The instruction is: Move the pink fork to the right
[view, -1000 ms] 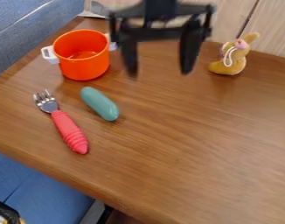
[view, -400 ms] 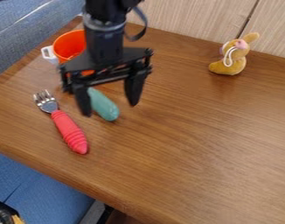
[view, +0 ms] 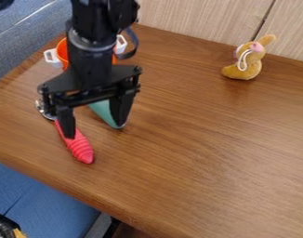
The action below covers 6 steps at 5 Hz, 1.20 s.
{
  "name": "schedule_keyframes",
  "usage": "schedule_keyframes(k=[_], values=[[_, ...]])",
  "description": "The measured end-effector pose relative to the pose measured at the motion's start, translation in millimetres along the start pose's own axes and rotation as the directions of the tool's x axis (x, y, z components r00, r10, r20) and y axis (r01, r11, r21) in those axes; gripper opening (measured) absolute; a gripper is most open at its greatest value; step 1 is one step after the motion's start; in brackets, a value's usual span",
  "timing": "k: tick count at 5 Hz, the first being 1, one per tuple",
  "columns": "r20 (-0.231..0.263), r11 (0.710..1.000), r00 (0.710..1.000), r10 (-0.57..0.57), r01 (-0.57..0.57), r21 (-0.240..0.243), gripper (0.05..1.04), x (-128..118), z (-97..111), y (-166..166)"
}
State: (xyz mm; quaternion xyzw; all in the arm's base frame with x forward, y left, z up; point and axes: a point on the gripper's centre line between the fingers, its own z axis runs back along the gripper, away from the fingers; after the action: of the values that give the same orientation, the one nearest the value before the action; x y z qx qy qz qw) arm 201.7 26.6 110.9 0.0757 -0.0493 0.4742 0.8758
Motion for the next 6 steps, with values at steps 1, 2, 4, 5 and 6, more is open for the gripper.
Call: schedule_keyframes(k=[1,2,4,5,6], values=[[-0.028,0.999,1.000,-0.002,0.003,0.041,1.000,3,-19,-4],[-0.045,0.998,0.999,0.005,-0.002,0.064,1.001,6,-34,-7],[-0.079,0.997,0.994,0.072,-0.073,-0.004,1.000,13,-47,2],[-0.087,0.998,0.995,0.053,-0.054,-0.013,0.946,12,-47,5],[-0.101,1.000,0.995,0.012,-0.014,-0.017,0.676,11,-47,5]])
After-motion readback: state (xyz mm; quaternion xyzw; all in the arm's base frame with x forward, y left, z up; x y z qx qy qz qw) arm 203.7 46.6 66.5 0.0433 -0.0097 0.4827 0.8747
